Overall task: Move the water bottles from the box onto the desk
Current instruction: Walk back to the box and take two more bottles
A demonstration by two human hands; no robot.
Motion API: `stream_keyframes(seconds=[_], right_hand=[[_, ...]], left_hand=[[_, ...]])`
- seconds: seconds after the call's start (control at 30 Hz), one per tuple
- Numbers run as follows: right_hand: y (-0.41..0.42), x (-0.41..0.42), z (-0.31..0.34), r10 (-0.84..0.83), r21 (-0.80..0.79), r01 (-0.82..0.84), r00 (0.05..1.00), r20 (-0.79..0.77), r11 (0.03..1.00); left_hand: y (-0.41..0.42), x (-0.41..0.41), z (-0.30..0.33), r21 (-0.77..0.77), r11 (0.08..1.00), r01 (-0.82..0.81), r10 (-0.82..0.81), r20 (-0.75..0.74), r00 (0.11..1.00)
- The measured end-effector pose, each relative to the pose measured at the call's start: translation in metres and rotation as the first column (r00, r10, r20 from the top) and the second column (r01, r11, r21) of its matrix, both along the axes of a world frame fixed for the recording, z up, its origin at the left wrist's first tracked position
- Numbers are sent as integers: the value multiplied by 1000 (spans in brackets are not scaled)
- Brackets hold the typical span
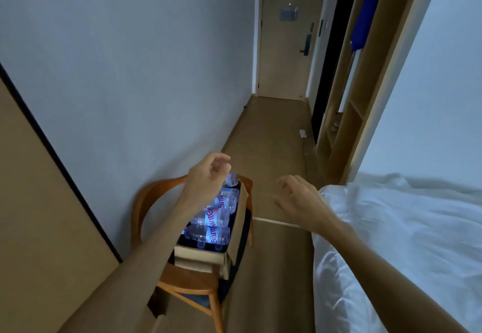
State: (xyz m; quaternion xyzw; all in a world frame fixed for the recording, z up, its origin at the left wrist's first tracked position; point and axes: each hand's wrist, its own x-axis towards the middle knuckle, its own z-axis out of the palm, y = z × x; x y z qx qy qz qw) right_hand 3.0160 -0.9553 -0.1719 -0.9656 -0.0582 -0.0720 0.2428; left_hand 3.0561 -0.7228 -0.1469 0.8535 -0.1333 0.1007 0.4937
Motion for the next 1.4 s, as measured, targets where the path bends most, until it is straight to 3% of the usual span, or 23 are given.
stream_keyframes(seconds=[0.27,0.37,0.8,1.1,1.27,1.4], right_hand=[[-31,162,-15,165,9,-165,980,-109,986],[-30,217,-30,270,86,-262,958,-97,961],[40,401,-118,529,69,-530,812,-246,845],[119,459,-173,621,176,-623,625,-474,762],[167,463,-201,645,118,-758,450,-618,642],[193,459,-225,588,61,-812,365,-722,580]], left_hand=[[-28,121,-20,-41,976,-214,210,-75,975],[-20,153,-37,-75,952,-297,288,-110,951],[49,238,-142,-81,754,-652,605,-302,737],[84,263,-210,74,648,-758,683,-496,536],[93,245,-241,171,593,-787,713,-566,414],[93,228,-273,218,549,-807,685,-670,285]])
